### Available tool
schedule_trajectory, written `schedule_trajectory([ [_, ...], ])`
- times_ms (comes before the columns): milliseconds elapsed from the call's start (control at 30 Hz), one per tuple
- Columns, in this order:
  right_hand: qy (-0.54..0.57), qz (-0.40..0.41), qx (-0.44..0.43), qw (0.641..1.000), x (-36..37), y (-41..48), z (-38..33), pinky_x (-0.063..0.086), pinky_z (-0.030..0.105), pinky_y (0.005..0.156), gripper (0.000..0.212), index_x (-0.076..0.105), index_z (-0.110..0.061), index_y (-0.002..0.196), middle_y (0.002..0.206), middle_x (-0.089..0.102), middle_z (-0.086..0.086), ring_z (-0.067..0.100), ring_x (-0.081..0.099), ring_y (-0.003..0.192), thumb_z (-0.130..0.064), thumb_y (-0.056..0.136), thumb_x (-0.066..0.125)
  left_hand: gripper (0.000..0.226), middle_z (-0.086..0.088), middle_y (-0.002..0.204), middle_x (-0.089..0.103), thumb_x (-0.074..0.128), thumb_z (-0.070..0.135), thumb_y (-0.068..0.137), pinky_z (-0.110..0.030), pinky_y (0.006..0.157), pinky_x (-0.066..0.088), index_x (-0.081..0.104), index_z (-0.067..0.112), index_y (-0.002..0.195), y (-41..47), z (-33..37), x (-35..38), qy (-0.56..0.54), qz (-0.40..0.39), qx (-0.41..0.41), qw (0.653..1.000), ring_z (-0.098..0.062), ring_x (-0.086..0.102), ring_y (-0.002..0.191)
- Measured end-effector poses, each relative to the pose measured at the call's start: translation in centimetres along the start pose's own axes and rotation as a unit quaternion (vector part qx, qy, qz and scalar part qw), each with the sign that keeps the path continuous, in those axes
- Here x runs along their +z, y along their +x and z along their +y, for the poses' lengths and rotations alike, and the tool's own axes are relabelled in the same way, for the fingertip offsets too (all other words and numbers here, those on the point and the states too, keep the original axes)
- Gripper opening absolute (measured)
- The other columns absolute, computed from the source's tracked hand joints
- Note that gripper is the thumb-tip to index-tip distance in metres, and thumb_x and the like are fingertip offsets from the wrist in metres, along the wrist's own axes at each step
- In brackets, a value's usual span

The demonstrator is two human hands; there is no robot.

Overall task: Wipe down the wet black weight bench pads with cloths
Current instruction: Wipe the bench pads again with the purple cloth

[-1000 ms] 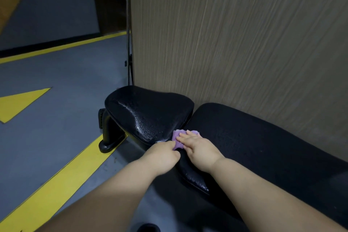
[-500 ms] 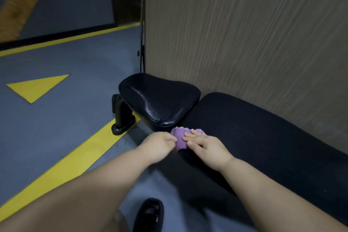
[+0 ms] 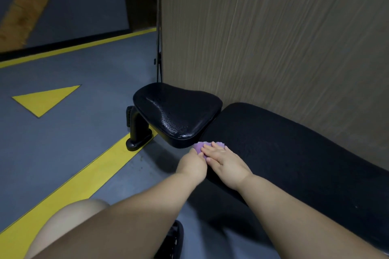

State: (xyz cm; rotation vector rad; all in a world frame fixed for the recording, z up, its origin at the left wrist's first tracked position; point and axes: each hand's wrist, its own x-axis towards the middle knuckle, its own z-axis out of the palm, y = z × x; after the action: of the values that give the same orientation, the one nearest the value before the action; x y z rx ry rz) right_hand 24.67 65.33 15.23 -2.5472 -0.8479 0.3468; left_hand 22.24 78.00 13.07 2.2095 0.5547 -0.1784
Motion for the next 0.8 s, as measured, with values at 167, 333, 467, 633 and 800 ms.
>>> schedule_trajectory([
  [167, 0.015, -0.007, -0.033, 0.999, 0.2, -2.8, 0.4, -0.007, 0.013, 0.111, 0.040, 0.042, -0.029, 0.143, 0.152, 0.032, -0.015, -0.006, 0.008, 0.141, -0.027, 0.104, 0.037, 0.035, -0.014, 0.129, 0.058, 0.036, 0.028, 0.103, -0.033, 0.096, 0.041, 0.049, 0.009, 0.129, -2.7, -0.6, 1.4, -0.007, 0.005, -0.019, 1.000, -0.030, 0.054, 0.120],
  [333, 0.027, -0.005, -0.047, 0.999, 0.1, -5.3, 1.1, -0.005, 0.010, 0.110, 0.036, 0.051, -0.031, 0.136, 0.146, 0.040, -0.019, -0.016, 0.010, 0.133, -0.027, 0.102, 0.043, 0.038, -0.012, 0.129, 0.059, 0.036, 0.027, 0.103, -0.030, 0.094, 0.041, 0.047, 0.007, 0.133, -6.2, -1.2, 4.1, -0.025, -0.015, 0.000, 1.000, -0.029, 0.055, 0.119],
  [467, 0.040, 0.024, -0.028, 0.999, -0.5, -7.1, 1.7, -0.004, 0.007, 0.109, 0.032, 0.056, -0.034, 0.130, 0.142, 0.045, -0.019, -0.018, 0.015, 0.132, -0.029, 0.100, 0.048, 0.032, -0.008, 0.117, 0.065, 0.041, 0.030, 0.102, -0.028, 0.091, 0.046, 0.053, 0.007, 0.121, -7.6, -1.4, 4.6, -0.051, -0.047, 0.034, 0.997, -0.025, 0.061, 0.110],
  [633, -0.069, 0.054, 0.015, 0.996, -0.6, -7.9, -0.1, 0.006, 0.029, 0.119, 0.032, 0.059, -0.035, 0.126, 0.140, 0.049, -0.017, 0.000, 0.033, 0.136, -0.040, 0.098, 0.045, 0.034, -0.013, 0.119, 0.065, 0.040, 0.028, 0.103, -0.029, 0.090, 0.043, 0.063, 0.006, 0.116, -6.8, -1.6, 1.6, -0.003, -0.069, 0.041, 0.997, -0.029, 0.058, 0.113],
  [800, -0.153, 0.120, 0.088, 0.977, 1.5, -6.3, -4.1, 0.028, 0.038, 0.112, 0.061, 0.036, -0.013, 0.140, 0.148, 0.035, 0.009, 0.029, 0.037, 0.134, -0.048, 0.092, 0.048, 0.027, -0.011, 0.126, 0.061, 0.048, 0.022, 0.098, -0.029, 0.094, 0.042, 0.058, 0.010, 0.121, -5.1, -2.1, -1.1, -0.041, 0.020, 0.006, 0.999, -0.028, 0.056, 0.116],
])
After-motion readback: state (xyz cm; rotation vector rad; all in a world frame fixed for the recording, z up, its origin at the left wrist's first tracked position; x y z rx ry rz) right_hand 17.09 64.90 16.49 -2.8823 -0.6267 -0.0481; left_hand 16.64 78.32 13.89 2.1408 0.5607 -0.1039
